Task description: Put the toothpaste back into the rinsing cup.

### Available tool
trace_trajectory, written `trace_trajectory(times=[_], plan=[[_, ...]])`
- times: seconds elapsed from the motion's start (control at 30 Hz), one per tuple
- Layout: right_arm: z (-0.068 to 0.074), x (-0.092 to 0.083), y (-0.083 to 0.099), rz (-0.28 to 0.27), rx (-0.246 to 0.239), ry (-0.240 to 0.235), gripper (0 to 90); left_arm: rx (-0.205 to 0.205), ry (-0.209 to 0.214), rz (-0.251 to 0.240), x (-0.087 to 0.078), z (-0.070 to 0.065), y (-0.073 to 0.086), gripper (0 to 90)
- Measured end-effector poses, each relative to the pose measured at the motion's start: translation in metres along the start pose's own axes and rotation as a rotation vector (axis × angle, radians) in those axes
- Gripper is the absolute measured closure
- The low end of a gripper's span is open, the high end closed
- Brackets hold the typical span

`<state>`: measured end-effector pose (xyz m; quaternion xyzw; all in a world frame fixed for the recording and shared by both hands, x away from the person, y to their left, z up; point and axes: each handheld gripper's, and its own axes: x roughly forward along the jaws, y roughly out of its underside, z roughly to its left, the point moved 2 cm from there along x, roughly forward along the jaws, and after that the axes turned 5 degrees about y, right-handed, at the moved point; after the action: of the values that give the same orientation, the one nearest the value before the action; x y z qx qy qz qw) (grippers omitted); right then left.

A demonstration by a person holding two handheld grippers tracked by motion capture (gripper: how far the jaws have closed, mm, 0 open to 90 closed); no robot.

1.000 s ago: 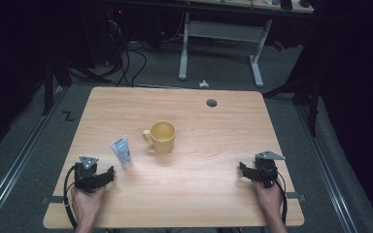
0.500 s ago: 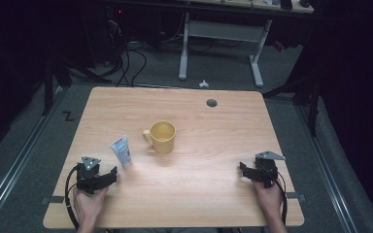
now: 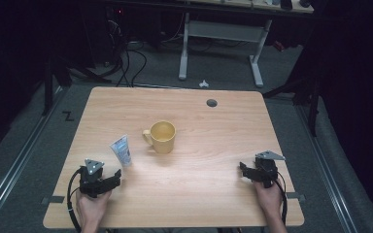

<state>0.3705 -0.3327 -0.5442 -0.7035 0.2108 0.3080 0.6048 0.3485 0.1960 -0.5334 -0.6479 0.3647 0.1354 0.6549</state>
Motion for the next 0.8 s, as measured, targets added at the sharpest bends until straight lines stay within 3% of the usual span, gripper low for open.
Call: trace_trajectory(times=[0.2, 0.8], plan=[[0.0, 0.0, 0.0, 0.0, 0.0, 0.0, 28.6, 0.033, 0.007, 0.001, 0.001, -0.011, -0.005, 23.4], [0.0, 0.0, 0.0, 0.0, 0.0, 0.0, 28.6, 0.06, 0.05, -0.031, 0.004, -0.026, -0.023, 24.8]])
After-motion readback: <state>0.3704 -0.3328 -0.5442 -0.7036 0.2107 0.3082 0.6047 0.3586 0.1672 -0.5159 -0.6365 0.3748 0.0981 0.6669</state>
